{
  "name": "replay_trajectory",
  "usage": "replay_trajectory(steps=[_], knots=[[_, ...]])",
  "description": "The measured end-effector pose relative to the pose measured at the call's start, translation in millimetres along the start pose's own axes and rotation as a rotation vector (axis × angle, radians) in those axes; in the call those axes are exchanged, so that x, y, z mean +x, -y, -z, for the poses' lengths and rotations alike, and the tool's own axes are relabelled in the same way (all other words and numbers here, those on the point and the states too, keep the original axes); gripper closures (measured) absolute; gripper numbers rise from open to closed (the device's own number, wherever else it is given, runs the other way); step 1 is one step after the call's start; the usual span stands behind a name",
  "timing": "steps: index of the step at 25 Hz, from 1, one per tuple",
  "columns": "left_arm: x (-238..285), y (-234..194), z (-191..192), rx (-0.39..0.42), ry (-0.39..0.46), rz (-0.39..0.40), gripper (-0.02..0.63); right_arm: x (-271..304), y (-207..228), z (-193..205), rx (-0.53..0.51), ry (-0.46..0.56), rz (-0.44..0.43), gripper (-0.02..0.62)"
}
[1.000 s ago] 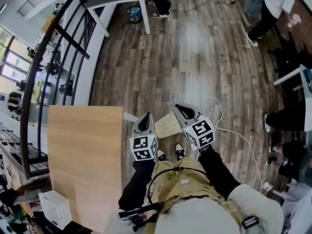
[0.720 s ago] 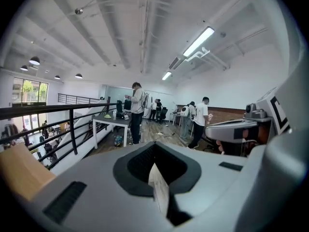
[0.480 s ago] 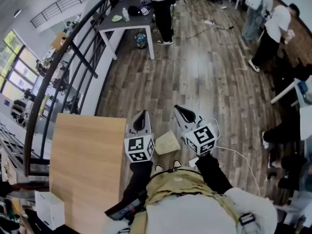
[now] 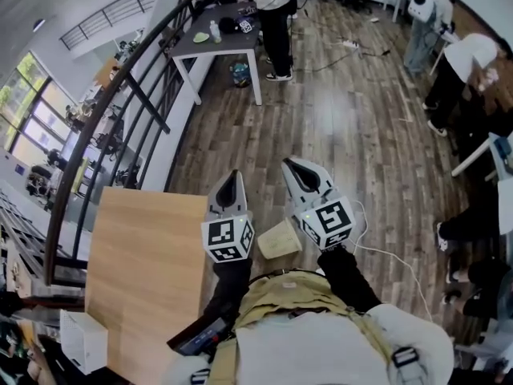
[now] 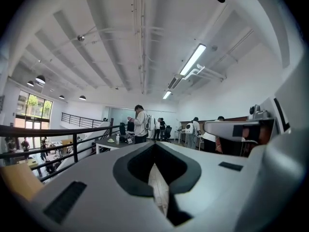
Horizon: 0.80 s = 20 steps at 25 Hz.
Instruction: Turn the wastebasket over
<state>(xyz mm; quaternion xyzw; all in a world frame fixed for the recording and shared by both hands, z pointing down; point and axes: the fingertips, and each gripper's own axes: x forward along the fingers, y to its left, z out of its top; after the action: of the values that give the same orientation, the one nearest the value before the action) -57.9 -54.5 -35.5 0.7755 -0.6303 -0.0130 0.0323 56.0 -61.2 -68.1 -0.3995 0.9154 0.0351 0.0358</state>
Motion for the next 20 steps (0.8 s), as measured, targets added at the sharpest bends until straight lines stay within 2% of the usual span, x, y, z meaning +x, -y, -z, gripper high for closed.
replay_trajectory(steps=[20], knots=[[0.2, -6.1, -3.9, -0.018, 0.005, 0.016, 0.604, 14.6, -8.0, -7.9, -0.027, 0.018, -0.007, 0.575]])
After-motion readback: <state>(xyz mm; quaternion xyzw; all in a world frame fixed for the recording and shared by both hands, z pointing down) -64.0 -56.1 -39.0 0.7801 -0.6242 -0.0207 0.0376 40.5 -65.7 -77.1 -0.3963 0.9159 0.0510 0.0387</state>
